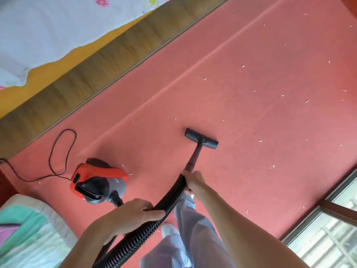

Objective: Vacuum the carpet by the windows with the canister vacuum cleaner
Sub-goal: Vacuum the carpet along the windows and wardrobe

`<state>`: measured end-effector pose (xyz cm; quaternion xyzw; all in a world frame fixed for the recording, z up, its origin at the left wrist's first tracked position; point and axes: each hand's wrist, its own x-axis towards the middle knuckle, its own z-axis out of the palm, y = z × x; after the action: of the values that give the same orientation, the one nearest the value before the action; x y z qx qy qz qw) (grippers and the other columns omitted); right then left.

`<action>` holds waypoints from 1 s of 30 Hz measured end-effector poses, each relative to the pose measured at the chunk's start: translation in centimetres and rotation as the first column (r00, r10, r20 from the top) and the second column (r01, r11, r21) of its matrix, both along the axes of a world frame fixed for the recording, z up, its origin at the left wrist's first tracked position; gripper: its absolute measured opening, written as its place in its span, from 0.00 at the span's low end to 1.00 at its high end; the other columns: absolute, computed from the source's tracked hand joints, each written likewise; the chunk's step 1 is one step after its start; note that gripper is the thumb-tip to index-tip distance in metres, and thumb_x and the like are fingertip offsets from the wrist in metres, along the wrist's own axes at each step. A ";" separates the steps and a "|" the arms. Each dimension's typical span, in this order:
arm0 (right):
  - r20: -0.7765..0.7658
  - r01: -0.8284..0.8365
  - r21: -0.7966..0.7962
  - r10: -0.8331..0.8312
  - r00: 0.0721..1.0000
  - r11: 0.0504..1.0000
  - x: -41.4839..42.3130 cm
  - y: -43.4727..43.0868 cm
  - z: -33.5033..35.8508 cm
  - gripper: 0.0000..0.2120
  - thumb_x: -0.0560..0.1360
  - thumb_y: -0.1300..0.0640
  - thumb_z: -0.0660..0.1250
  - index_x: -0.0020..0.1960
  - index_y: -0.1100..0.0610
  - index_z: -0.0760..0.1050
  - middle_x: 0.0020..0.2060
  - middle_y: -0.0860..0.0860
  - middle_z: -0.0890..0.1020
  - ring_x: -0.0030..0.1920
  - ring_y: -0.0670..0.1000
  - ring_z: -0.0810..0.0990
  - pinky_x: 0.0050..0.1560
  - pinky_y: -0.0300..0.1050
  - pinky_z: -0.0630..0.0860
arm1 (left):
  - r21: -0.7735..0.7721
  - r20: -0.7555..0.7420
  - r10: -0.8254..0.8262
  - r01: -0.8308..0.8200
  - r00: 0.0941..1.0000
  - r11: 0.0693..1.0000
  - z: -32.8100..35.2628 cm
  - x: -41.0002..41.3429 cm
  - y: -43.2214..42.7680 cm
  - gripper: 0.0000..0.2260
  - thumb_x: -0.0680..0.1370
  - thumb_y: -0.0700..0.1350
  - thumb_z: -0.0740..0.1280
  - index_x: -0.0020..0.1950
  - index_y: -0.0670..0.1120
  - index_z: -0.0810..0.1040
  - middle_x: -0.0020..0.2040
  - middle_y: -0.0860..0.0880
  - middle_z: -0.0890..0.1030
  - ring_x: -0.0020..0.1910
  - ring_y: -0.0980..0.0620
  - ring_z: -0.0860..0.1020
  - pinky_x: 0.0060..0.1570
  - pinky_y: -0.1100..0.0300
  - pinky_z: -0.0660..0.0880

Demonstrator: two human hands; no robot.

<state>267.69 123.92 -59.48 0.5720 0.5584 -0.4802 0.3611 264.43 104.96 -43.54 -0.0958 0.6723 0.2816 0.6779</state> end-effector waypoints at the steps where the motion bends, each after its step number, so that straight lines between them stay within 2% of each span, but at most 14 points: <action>1: -0.013 -0.026 0.026 0.027 1.000 0.999 -0.3 0.0 0.1 0.13 0.76 0.51 0.65 0.41 0.61 0.73 0.29 0.54 0.76 0.25 0.53 0.76 0.26 0.41 0.73 | -0.010 -0.033 0.007 -0.007 0.999 1.000 0.0 0.1 0.3 0.16 0.78 0.58 0.67 0.50 0.46 0.81 0.36 0.53 0.80 0.33 0.56 0.80 0.29 0.68 0.72; 4: -0.042 -0.093 0.080 0.096 0.994 0.993 -1.2 -0.5 0.6 0.14 0.76 0.49 0.64 0.38 0.58 0.71 0.30 0.52 0.76 0.30 0.52 0.77 0.28 0.43 0.72 | -0.002 -0.024 0.058 -0.058 0.998 0.998 0.0 0.1 0.5 0.15 0.78 0.56 0.68 0.52 0.45 0.81 0.37 0.52 0.82 0.32 0.57 0.81 0.29 0.67 0.73; 7: -0.032 -0.056 0.019 0.057 0.998 0.998 -1.2 -2.0 1.1 0.13 0.72 0.49 0.67 0.40 0.60 0.74 0.33 0.55 0.80 0.34 0.56 0.81 0.36 0.49 0.80 | 0.048 0.059 0.037 -0.040 0.998 0.998 0.1 -0.5 -1.2 0.13 0.76 0.56 0.70 0.46 0.46 0.82 0.34 0.53 0.83 0.31 0.56 0.82 0.29 0.63 0.75; 10: 0.020 0.136 -0.137 -0.135 0.991 0.981 -0.5 -4.2 2.0 0.09 0.74 0.56 0.69 0.43 0.62 0.74 0.36 0.59 0.79 0.35 0.56 0.80 0.43 0.53 0.80 | 0.122 0.150 -0.027 0.008 0.988 0.992 -0.1 -1.3 -4.4 0.16 0.69 0.62 0.75 0.42 0.50 0.84 0.37 0.51 0.82 0.37 0.53 0.82 0.37 0.57 0.76; 14: 0.053 0.150 -0.099 -0.145 0.988 0.984 0.0 -6.7 2.0 0.10 0.76 0.56 0.67 0.40 0.61 0.71 0.41 0.60 0.80 0.40 0.59 0.81 0.50 0.59 0.82 | 0.149 0.125 -0.115 0.096 0.985 0.984 -1.0 -3.2 -7.9 0.23 0.60 0.73 0.74 0.39 0.55 0.83 0.37 0.51 0.79 0.38 0.53 0.79 0.43 0.54 0.71; 16: 0.029 0.138 -0.033 -0.137 0.990 0.990 -0.9 -7.4 1.7 0.12 0.75 0.54 0.67 0.39 0.61 0.71 0.40 0.60 0.80 0.41 0.60 0.82 0.48 0.60 0.82 | 0.153 0.099 -0.139 0.123 0.985 0.980 -1.4 -4.9 -8.4 0.24 0.62 0.74 0.71 0.40 0.55 0.83 0.35 0.54 0.79 0.37 0.54 0.79 0.42 0.57 0.70; 18: 0.025 0.115 0.024 -0.116 0.993 0.993 -2.6 -7.4 1.0 0.13 0.75 0.51 0.67 0.39 0.61 0.72 0.38 0.59 0.80 0.42 0.61 0.83 0.46 0.58 0.82 | 0.154 0.071 -0.152 0.140 0.986 0.978 -1.7 -7.0 -7.9 0.22 0.68 0.71 0.69 0.42 0.52 0.83 0.36 0.54 0.79 0.36 0.55 0.79 0.39 0.59 0.72; 20: 0.016 0.100 0.057 -0.102 0.995 0.993 -4.8 -6.9 0.0 0.15 0.75 0.50 0.67 0.43 0.63 0.75 0.36 0.58 0.81 0.36 0.59 0.82 0.34 0.51 0.81 | 0.147 0.024 -0.165 0.160 0.986 0.976 -2.4 -8.7 -7.0 0.21 0.75 0.64 0.68 0.46 0.45 0.81 0.41 0.48 0.84 0.38 0.52 0.82 0.42 0.55 0.77; 21: 0.013 0.112 0.059 -0.113 0.994 0.992 -6.0 -6.6 -0.4 0.15 0.76 0.51 0.67 0.47 0.65 0.75 0.35 0.57 0.80 0.32 0.57 0.80 0.26 0.45 0.76 | 0.157 -0.013 -0.178 0.178 0.984 0.971 -2.8 -9.4 -6.6 0.21 0.77 0.62 0.67 0.46 0.43 0.80 0.44 0.45 0.85 0.39 0.50 0.83 0.46 0.53 0.79; 23: -0.001 0.122 0.060 -0.122 0.992 0.991 -8.5 -5.9 -1.4 0.14 0.78 0.53 0.66 0.54 0.65 0.74 0.35 0.55 0.77 0.29 0.51 0.75 0.19 0.36 0.67 | 0.173 -0.071 -0.162 0.172 0.984 0.970 -3.7 -10.7 -6.1 0.20 0.78 0.60 0.66 0.43 0.43 0.79 0.43 0.42 0.86 0.37 0.48 0.84 0.47 0.51 0.80; 26: -0.062 0.095 0.135 -0.087 0.994 0.986 -12.2 -5.7 -2.8 0.16 0.79 0.53 0.65 0.58 0.65 0.72 0.39 0.55 0.77 0.29 0.49 0.73 0.15 0.31 0.62 | 0.153 -0.087 -0.066 0.079 0.994 0.985 -5.0 -12.6 -6.3 0.20 0.78 0.61 0.66 0.43 0.43 0.78 0.43 0.39 0.86 0.38 0.43 0.85 0.47 0.47 0.82; 30: -0.091 0.023 0.173 -0.007 0.996 0.985 -15.1 -6.6 -3.7 0.14 0.78 0.52 0.66 0.55 0.63 0.73 0.42 0.57 0.78 0.30 0.50 0.74 0.15 0.33 0.66 | 0.175 0.003 0.045 -0.045 0.999 0.984 -5.6 -14.6 -7.6 0.22 0.78 0.59 0.67 0.49 0.38 0.78 0.44 0.36 0.85 0.36 0.41 0.84 0.40 0.45 0.81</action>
<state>252.60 117.31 -63.20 0.5832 0.6095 -0.4579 0.2805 249.78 97.32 -49.15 -0.0507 0.6428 0.3548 0.6770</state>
